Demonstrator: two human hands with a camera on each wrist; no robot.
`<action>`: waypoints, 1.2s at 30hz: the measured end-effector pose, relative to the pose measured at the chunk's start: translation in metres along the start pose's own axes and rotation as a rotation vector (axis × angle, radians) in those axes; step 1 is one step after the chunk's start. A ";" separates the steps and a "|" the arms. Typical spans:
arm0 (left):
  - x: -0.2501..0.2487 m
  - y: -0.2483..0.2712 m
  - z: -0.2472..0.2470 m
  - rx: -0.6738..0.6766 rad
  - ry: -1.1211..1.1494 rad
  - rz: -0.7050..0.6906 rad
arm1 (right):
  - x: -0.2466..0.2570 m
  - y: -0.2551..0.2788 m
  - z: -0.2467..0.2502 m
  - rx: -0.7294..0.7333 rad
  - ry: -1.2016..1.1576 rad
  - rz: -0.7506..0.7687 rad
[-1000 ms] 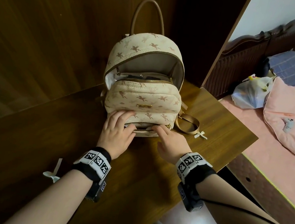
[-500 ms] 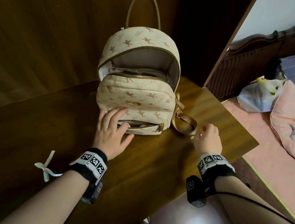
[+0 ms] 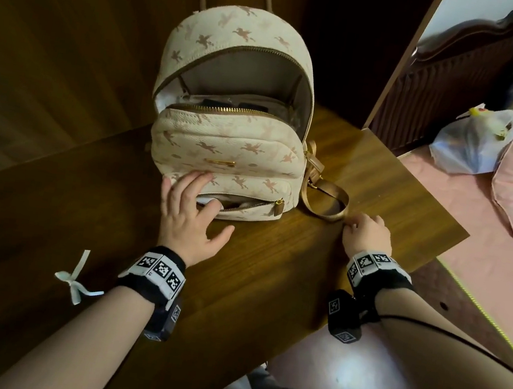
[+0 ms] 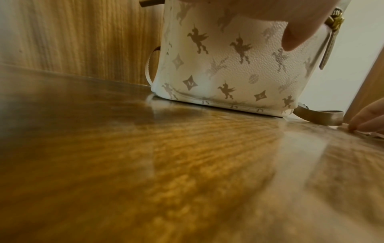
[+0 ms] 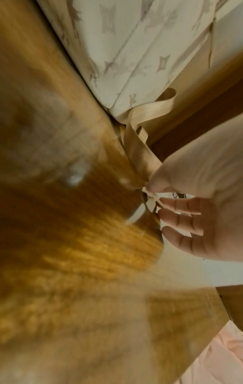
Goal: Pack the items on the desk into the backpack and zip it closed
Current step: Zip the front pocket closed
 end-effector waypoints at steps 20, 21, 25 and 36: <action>0.002 0.004 -0.006 0.114 0.070 -0.051 | 0.054 0.073 0.005 0.025 -0.750 0.071; 0.002 0.004 -0.006 0.127 0.078 -0.056 | 0.059 0.078 0.008 0.026 -0.770 0.084; 0.003 0.006 -0.004 0.180 0.093 -0.084 | 0.082 0.095 0.016 0.006 -0.805 0.136; 0.005 0.007 0.003 0.253 0.075 -0.153 | 0.162 0.111 0.021 -0.003 -0.752 0.397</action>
Point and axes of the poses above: each hand's wrist, its own y-axis away from the middle knuckle, its own z-axis out of the back of the hand, x = y × z, the point moved 9 cm from there along -y, towards the middle knuckle, and after that the axes turned 4 degrees about -y, right-handed, at the moved point
